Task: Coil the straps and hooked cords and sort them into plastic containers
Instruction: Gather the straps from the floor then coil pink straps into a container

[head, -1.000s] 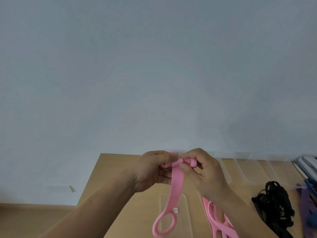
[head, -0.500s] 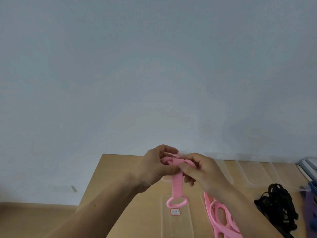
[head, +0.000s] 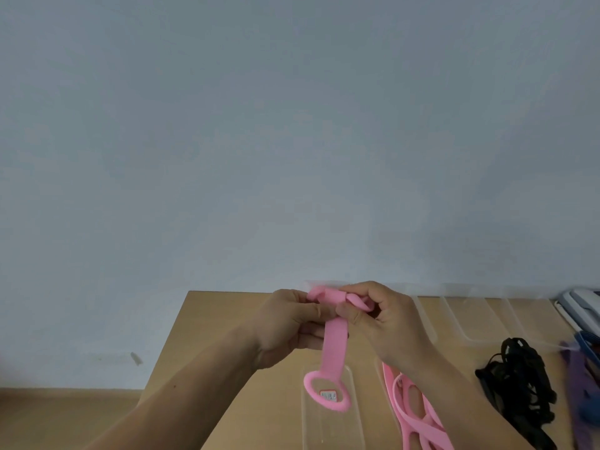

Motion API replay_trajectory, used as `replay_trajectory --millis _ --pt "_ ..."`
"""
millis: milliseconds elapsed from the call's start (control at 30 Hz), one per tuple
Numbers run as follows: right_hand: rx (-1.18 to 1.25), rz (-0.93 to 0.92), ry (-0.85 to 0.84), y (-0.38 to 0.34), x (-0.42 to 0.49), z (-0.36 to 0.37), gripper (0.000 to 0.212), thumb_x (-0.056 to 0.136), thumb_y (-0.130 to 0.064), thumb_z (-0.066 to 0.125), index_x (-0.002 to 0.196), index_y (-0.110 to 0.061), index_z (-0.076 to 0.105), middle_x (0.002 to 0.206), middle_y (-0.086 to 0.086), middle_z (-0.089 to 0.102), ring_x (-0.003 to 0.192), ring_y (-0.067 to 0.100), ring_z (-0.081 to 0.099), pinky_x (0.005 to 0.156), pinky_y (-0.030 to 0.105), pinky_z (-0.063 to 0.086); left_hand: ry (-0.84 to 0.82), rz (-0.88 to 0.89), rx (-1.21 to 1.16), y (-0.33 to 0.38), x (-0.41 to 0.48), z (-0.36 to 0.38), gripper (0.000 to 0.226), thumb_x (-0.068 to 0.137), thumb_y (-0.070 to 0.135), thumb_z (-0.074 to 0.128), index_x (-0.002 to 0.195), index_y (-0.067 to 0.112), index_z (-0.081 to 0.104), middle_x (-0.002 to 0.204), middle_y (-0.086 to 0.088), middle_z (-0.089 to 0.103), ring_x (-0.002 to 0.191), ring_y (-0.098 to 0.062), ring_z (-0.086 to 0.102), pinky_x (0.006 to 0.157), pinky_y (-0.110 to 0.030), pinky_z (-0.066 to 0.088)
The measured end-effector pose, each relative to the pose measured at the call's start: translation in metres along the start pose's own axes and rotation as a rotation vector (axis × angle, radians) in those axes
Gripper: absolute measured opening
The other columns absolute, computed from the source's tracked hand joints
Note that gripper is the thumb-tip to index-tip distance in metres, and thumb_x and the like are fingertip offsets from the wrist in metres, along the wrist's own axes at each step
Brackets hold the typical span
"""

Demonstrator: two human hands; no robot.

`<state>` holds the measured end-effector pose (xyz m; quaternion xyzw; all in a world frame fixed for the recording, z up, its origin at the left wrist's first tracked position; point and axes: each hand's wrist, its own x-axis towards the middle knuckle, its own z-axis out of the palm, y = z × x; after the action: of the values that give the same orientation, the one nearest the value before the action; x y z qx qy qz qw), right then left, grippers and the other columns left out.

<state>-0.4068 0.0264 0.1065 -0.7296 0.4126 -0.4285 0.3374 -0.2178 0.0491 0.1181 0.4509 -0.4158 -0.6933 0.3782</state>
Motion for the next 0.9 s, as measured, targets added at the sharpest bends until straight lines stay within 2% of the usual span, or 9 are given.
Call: replay_trajectory --millis 67,200,333,400,500,600,733,833,900 --pt "-0.038 -0.032 -0.022 0.001 -0.001 -0.001 0.028 0.082 -0.013 0.078 0.097 -0.035 0.071 0.089 -0.021 0.071 0.082 0.004 0.067 0.069 0.017 0.053 -0.015 -0.021 -0.029 0.001 -0.001 -0.001 0.03 0.087 0.009 0.064 0.114 -0.004 0.069 0.113 -0.029 0.068 0.11 -0.043 0.065 0.091 -0.044 0.057" --pt "-0.056 -0.037 -0.044 0.001 -0.003 -0.001 0.04 0.081 -0.01 0.079 0.094 -0.046 0.066 0.091 -0.026 0.068 0.085 0.001 0.065 0.07 0.009 0.049 0.021 -0.017 -0.008 0.004 -0.002 0.003 0.04 0.086 0.031 0.07 0.109 -0.002 0.072 0.108 -0.026 0.071 0.105 -0.04 0.068 0.087 -0.041 0.058" --pt "0.037 0.03 -0.081 0.002 -0.005 -0.001 0.034 0.083 -0.008 0.076 0.097 -0.038 0.068 0.095 -0.018 0.07 0.091 0.007 0.067 0.078 0.02 0.055 0.031 0.02 -0.017 0.001 0.0 0.004 0.031 0.091 0.021 0.068 0.109 -0.005 0.071 0.109 -0.029 0.069 0.108 -0.046 0.065 0.091 -0.047 0.056" --pt "0.138 0.094 -0.142 0.002 -0.006 -0.004 0.031 0.085 -0.007 0.074 0.097 -0.035 0.07 0.096 -0.012 0.072 0.092 0.009 0.068 0.08 0.026 0.057 0.015 0.043 -0.037 0.001 -0.001 0.004 0.029 0.089 0.015 0.071 0.109 -0.006 0.069 0.107 -0.029 0.069 0.102 -0.045 0.067 0.083 -0.043 0.058" --pt "0.326 0.163 -0.244 -0.003 -0.007 -0.011 0.022 0.085 -0.017 0.071 0.104 -0.026 0.07 0.089 -0.004 0.072 0.083 0.013 0.068 0.072 0.025 0.055 0.052 0.096 -0.047 0.0 -0.003 0.002 0.022 0.084 0.002 0.073 0.104 -0.004 0.067 0.097 -0.021 0.071 0.089 -0.036 0.072 0.076 -0.038 0.059" --pt "0.364 0.246 -0.193 0.0 -0.004 -0.011 0.024 0.089 -0.021 0.067 0.111 -0.014 0.067 0.082 0.002 0.073 0.075 0.021 0.068 0.065 0.026 0.054 0.158 0.151 0.034 -0.003 -0.002 0.001 0.027 0.08 -0.008 0.074 0.105 -0.001 0.065 0.095 -0.015 0.064 0.084 -0.032 0.069 0.079 -0.041 0.06" --pt "0.314 0.281 -0.17 0.006 -0.001 -0.005 0.012 0.092 -0.011 0.066 0.103 -0.015 0.069 0.07 0.001 0.07 0.065 0.016 0.066 0.058 0.026 0.052 0.183 0.203 0.144 -0.004 -0.001 0.005 0.042 0.076 -0.001 0.081 0.113 0.008 0.062 0.095 -0.008 0.07 0.082 -0.021 0.068 0.078 -0.033 0.057" --pt "0.281 0.25 -0.159 0.008 0.0 -0.003 0.01 0.091 -0.011 0.067 0.096 -0.019 0.072 0.067 0.001 0.069 0.063 0.014 0.066 0.057 0.026 0.052 0.22 0.219 0.2 -0.007 0.0 0.005 0.042 0.076 0.003 0.083 0.112 0.01 0.064 0.085 0.007 0.07 0.075 -0.011 0.066 0.075 -0.026 0.055" --pt "0.249 0.195 -0.136 0.007 -0.001 -0.003 0.015 0.089 -0.009 0.07 0.093 -0.023 0.072 0.069 -0.003 0.07 0.065 0.01 0.066 0.06 0.021 0.051 0.224 0.21 0.244 -0.009 0.0 0.003 0.035 0.077 0.004 0.082 0.107 0.011 0.066 0.08 0.012 0.071 0.076 -0.011 0.067 0.076 -0.028 0.058"
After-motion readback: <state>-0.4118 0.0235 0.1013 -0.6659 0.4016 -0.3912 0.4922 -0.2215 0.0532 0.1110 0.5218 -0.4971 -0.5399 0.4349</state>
